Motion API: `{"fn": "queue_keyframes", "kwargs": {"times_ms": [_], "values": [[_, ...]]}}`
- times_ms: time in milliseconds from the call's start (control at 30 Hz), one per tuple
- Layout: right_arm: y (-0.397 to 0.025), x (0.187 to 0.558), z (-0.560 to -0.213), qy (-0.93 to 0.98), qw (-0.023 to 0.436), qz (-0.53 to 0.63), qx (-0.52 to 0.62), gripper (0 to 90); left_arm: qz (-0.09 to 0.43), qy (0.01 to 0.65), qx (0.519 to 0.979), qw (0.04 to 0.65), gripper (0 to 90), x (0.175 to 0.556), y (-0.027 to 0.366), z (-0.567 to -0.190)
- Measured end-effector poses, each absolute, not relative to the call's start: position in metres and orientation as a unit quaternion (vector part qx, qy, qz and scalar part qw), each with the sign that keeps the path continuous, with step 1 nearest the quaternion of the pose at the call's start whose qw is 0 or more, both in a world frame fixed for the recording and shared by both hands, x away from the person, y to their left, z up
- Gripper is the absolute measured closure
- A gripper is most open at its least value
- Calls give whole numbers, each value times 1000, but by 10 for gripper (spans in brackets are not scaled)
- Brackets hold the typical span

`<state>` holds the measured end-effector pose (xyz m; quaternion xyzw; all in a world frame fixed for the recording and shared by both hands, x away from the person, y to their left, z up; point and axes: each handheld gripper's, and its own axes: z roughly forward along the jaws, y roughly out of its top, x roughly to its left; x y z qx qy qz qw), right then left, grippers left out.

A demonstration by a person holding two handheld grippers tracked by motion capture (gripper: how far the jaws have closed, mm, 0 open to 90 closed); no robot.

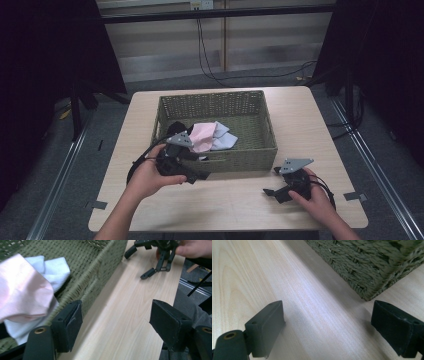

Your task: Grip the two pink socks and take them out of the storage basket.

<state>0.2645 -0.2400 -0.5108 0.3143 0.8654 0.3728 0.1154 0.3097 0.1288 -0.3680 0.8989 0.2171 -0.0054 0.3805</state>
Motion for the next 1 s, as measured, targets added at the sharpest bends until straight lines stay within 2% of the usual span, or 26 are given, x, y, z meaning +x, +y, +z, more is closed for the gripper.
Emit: {"fn": "queue_keyframes", "kwargs": {"times_ms": [367,767,1000], "values": [[-240,265,-511,866,115,373,314,106,0,237,901,364,258,338,129,-347],[-240,265,-511,865,115,373,314,106,2,275,901,335,261,373,133,-351],[-240,265,-511,865,115,373,314,106,9,270,908,320,264,391,131,-352]]}}
